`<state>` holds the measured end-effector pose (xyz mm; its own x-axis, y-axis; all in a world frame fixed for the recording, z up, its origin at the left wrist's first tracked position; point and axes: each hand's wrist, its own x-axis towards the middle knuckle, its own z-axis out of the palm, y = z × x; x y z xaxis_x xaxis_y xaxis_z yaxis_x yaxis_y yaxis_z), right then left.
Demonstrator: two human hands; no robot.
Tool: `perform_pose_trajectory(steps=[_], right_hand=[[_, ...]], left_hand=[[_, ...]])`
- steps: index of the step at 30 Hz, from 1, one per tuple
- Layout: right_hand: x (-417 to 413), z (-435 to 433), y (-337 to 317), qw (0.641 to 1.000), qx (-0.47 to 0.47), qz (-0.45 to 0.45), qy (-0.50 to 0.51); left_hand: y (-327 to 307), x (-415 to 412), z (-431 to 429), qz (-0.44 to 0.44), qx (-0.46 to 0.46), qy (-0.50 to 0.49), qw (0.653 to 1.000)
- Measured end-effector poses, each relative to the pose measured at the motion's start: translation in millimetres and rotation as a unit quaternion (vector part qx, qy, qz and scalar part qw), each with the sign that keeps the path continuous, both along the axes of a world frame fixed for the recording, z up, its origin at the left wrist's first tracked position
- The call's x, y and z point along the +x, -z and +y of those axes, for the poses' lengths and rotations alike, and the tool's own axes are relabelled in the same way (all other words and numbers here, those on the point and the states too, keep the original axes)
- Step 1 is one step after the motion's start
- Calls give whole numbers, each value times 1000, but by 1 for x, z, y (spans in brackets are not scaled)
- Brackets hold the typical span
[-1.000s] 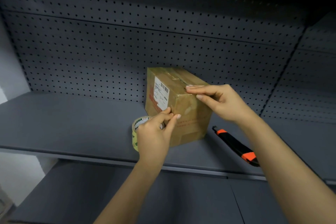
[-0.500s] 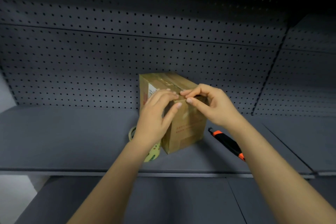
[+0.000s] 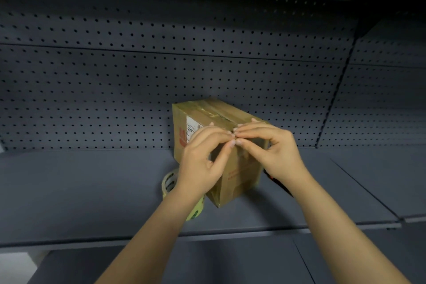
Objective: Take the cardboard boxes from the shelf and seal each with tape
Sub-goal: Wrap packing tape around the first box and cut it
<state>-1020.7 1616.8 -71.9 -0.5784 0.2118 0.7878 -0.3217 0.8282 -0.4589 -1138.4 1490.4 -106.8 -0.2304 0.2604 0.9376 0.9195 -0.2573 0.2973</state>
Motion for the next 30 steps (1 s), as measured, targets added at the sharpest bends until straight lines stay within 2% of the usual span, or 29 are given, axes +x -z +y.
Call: perform_pose_trajectory(steps=[5,8,11,13,16,18,23,26,28,30], right_hand=[[10,-2,5,999,22,-7,28],[21,-2,0,999,-2,-19,43],[29,5,-8,997,-13,-35,70],[31,11,-7,995,-13,-42,85],[32,19,6,996,-47,-10,79],[30,23,11,996,-64,3,61],[21,33,12,992,-111,37,55],[16,29,17,979,-188,55,64],[13,26,23,970,-221,48,91],[9,21,32,963,-242,30,113]], left_hand=[[-8,-2,-3,28,-38,40,998],[-15,-4,-7,36,-110,66,991],[-23,-30,-13,-29,-166,-34,985],[-24,-55,-20,-24,-185,-116,976],[-19,-87,-36,-9,-225,-116,967],[-16,-98,-41,-6,-221,-77,972],[-18,-104,-35,13,-134,-47,990],[-16,-97,-35,-59,-88,-21,994],[-10,-88,-36,-164,-58,6,985],[-5,-80,-35,-273,-48,38,960]])
